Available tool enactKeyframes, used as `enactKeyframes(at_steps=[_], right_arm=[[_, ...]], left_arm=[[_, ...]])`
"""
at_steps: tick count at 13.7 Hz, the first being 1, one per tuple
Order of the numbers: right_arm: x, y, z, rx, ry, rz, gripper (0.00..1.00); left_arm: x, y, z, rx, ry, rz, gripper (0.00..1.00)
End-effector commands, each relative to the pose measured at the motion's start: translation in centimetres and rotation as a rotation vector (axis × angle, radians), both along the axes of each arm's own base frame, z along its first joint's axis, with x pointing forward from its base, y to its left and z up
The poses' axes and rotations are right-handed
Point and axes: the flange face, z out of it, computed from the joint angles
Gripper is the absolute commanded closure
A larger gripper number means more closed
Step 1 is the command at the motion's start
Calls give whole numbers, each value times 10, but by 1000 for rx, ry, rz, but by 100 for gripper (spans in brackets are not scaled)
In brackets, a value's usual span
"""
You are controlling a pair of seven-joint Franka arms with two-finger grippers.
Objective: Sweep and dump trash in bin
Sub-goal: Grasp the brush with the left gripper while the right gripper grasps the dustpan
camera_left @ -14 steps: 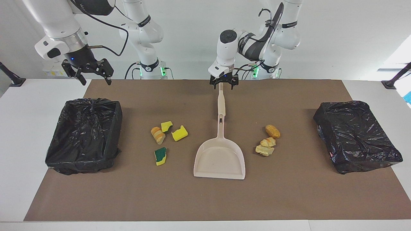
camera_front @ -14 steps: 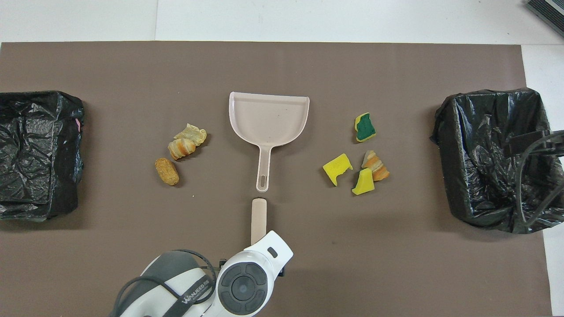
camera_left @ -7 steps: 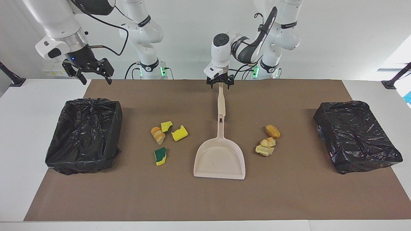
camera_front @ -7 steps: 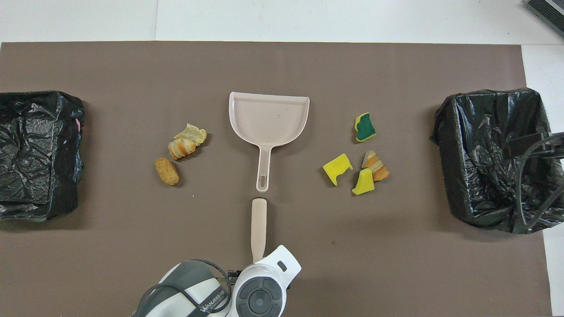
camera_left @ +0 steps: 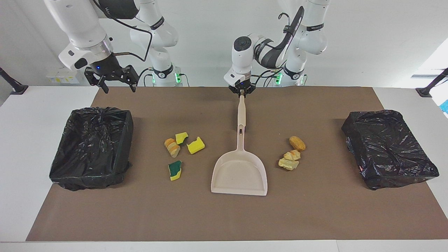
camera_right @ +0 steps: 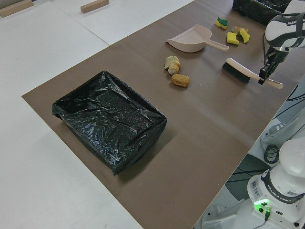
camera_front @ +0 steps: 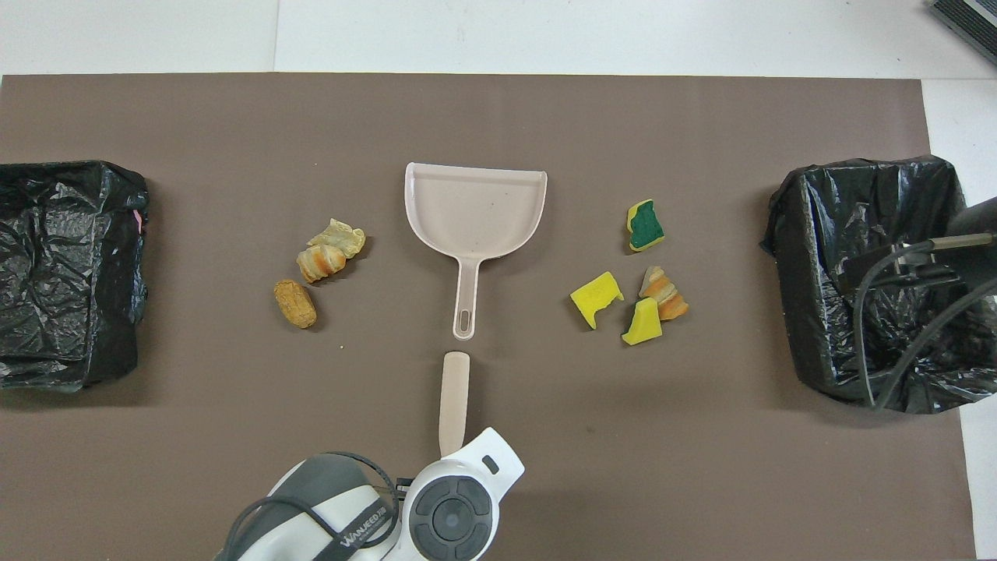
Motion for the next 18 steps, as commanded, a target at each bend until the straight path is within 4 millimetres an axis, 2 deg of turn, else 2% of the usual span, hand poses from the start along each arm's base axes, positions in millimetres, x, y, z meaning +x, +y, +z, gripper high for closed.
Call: enactKeyframes(at_steps=[1, 2, 3, 5, 7, 8, 9, 11, 13, 15, 16, 17, 18], right_arm=[[15, 35, -9, -17, -17, -42, 0], [21, 44, -12, 0, -46, -62, 0], [29, 58, -25, 7, -52, -72, 0], [40, 92, -49, 15, -74, -124, 0], [46, 129, -73, 27, -101, -148, 0], [51, 143, -85, 31, -108, -176, 0], [53, 169, -97, 41, -119, -195, 0], [51, 222, -119, 56, -148, -235, 0], [44, 259, -134, 64, -165, -212, 0], [35, 304, -152, 57, -193, -230, 0], [32, 319, -161, 35, -222, -229, 0], [27, 338, -175, 24, -235, -217, 0], [22, 354, -187, 29, -240, -215, 0]], left_arm=[[18, 16, 29, -2, 23, -9, 100], [20, 25, 40, 4, 34, -21, 100], [20, 36, 53, 9, 43, -28, 100], [36, 70, 83, -5, 45, -22, 100], [66, 108, 108, -29, 53, -48, 100], [87, 126, 119, -38, 56, -49, 100], [110, 146, 123, -60, 46, -51, 100], [154, 184, 124, -91, 30, -81, 100], [201, 228, 128, -87, -1, -113, 100], [242, 276, 125, -68, -45, -171, 100], [262, 299, 115, -67, -57, -183, 100], [279, 312, 101, -69, -65, -195, 100], [300, 315, 81, -46, -73, -214, 100]])
